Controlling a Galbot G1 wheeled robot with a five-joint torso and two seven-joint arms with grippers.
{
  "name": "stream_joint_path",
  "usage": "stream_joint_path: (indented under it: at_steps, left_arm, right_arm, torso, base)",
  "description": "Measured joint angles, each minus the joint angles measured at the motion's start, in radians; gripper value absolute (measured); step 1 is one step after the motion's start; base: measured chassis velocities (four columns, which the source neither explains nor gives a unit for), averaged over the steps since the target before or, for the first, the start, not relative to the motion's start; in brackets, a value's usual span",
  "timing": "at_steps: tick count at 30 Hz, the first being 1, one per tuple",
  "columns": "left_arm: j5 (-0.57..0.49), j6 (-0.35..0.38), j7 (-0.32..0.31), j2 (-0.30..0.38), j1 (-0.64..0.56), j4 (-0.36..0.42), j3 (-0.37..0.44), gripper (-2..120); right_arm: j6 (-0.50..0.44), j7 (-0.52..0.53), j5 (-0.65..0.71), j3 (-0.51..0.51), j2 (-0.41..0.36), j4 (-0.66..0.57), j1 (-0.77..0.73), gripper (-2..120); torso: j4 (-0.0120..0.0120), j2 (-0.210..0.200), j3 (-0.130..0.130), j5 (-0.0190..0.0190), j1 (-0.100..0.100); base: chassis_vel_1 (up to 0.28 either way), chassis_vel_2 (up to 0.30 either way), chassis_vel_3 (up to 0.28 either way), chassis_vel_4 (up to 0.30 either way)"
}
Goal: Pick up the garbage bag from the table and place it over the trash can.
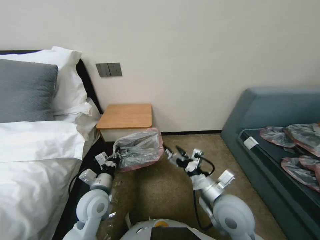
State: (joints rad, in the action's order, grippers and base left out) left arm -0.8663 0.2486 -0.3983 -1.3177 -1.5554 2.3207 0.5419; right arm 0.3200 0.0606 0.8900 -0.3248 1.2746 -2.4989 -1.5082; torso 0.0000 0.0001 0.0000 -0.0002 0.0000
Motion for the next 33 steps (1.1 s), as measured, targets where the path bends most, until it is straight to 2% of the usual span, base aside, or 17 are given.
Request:
stream_joint_path:
  at_steps: [3, 7, 11, 16, 26, 30, 32, 33]
  left_arm:
    - [-0.006, 0.000, -0.001, 0.002, 0.000, 0.006, -0.003, 6]
    - [-0.027, 0.001, -0.003, -0.001, 0.007, 0.007, -0.018, 6]
    - [-0.029, 0.002, -0.003, -0.004, 0.010, 0.003, -0.025, 6]
    - [-0.035, 0.002, -0.003, -0.009, 0.005, 0.009, -0.024, 6]
    - [-0.049, 0.000, -0.002, -0.011, 0.004, 0.020, -0.024, 6]
    - [-0.049, -0.001, -0.001, -0.014, 0.003, 0.027, -0.027, 6]
    - [-0.049, -0.001, -0.002, -0.015, 0.003, 0.028, -0.028, 6]
    - [-0.049, -0.001, -0.002, -0.016, 0.002, 0.030, -0.028, 6]
  right_arm:
    - [-0.032, -0.022, -0.019, 0.005, 0.017, 0.027, 0.030, 100]
    - [-0.093, -0.102, -0.142, 0.047, 0.117, 0.145, 0.088, 100]
    - [-0.105, -0.121, -0.193, 0.061, 0.157, 0.198, 0.116, 100]
    - [-0.109, -0.122, -0.203, 0.073, 0.180, 0.251, 0.140, 100]
    - [-0.113, -0.126, -0.200, 0.079, 0.196, 0.266, 0.140, 99]
    - [-0.115, -0.131, -0.199, 0.079, 0.199, 0.266, 0.137, 82]
    - [-0.115, -0.133, -0.199, 0.079, 0.200, 0.265, 0.136, 78]
    - [-0.115, -0.135, -0.199, 0.079, 0.201, 0.264, 0.134, 72]
  torso:
    - [0.0001, 0.000, 0.000, 0.0001, 0.000]
    - [0.0000, 0.000, 0.000, 0.0002, 0.000]
    - [0.0000, 0.000, 0.000, 0.0001, 0.000]
    - [0.0001, 0.000, 0.000, 0.0000, 0.000]
    - [0.0000, 0.000, 0.000, 0.0001, 0.000]
    - [0.0000, 0.000, 0.000, 0.0002, 0.000]
    - [0.0000, 0.000, 0.000, 0.0002, 0.000]
    - [0.0000, 0.000, 0.000, 0.0002, 0.000]
  base:
    - [0.000, 0.000, 0.000, 0.000]
    - [0.000, 0.000, 0.000, 0.000]
    - [0.000, 0.000, 0.000, 0.000]
    - [0.000, 0.000, 0.000, 0.000]
    - [0.000, 0.000, 0.000, 0.000]
    - [0.000, 0.000, 0.000, 0.000]
    - [0.000, 0.000, 0.000, 0.000]
    - [0.000, 0.000, 0.000, 0.000]
